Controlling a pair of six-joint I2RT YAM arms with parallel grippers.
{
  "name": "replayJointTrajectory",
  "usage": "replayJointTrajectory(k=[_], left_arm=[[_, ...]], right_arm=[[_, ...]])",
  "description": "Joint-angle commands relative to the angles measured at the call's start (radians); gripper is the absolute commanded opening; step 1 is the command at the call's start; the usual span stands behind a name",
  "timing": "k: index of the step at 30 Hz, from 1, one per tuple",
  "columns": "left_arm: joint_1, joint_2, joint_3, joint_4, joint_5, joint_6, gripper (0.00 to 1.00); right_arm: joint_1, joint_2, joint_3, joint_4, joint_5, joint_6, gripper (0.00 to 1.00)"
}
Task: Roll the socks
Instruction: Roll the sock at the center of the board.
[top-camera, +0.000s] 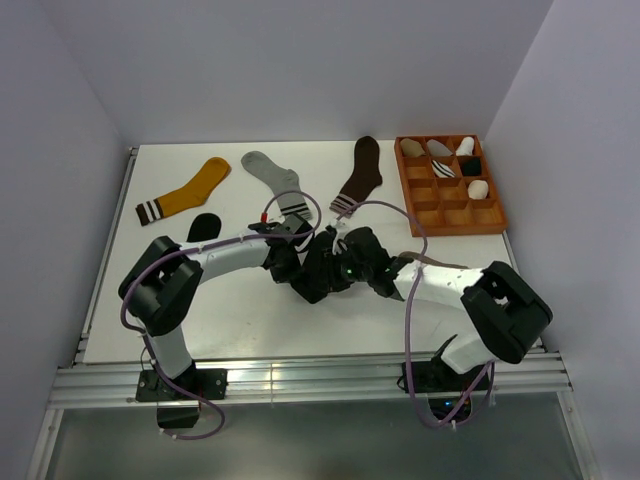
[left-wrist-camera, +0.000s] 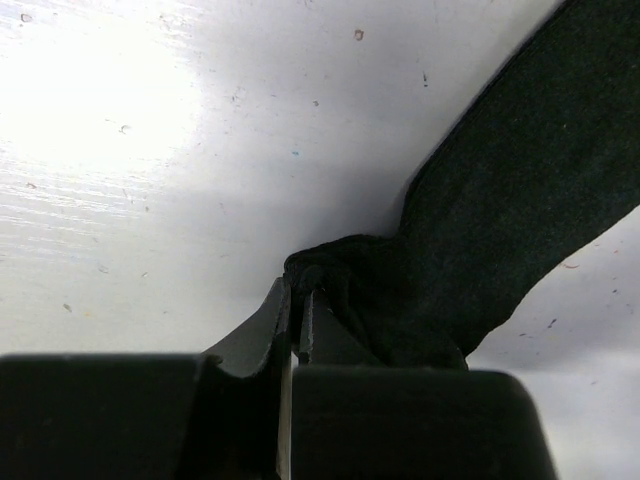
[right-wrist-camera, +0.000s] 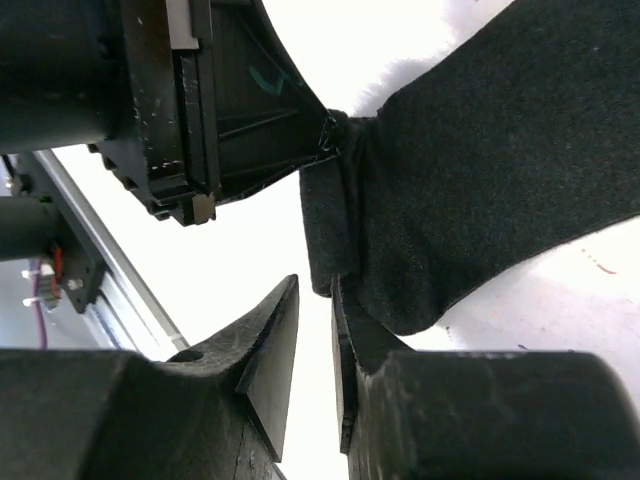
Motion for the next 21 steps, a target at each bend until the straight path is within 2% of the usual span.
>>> replayJointTrajectory(k=[1,5,11,16,21], left_arm=[[-0.003,0.013,0.022,-0.059,-0.032,0.039,0.00],[-0.004,0.013,0.021,-0.054,-0.020,0.046,0.00],[-0.004,0.021,0.033,-0.054,-0.010,0.062,0.00],[-0.004,0.024,0.031,-0.042,0.003,0.065,0.00],[-0.004,0.023,0.019,-0.031,0.017,0.065,0.00]], right_arm=[[0.033,0.016,0.048,-0.008,0.048,-0.029,0.27],[0.076,-0.030,0.045,-0.040,0.118,-0.074,0.29],[0.205,-0.101,0.025,-0.079,0.397,-0.239,0.35],[0.303,-0.072,0.025,-0.031,0.572,-0.294,0.39],[0.383,-0.001,0.058,-0.005,0.647,-0.337,0.42]])
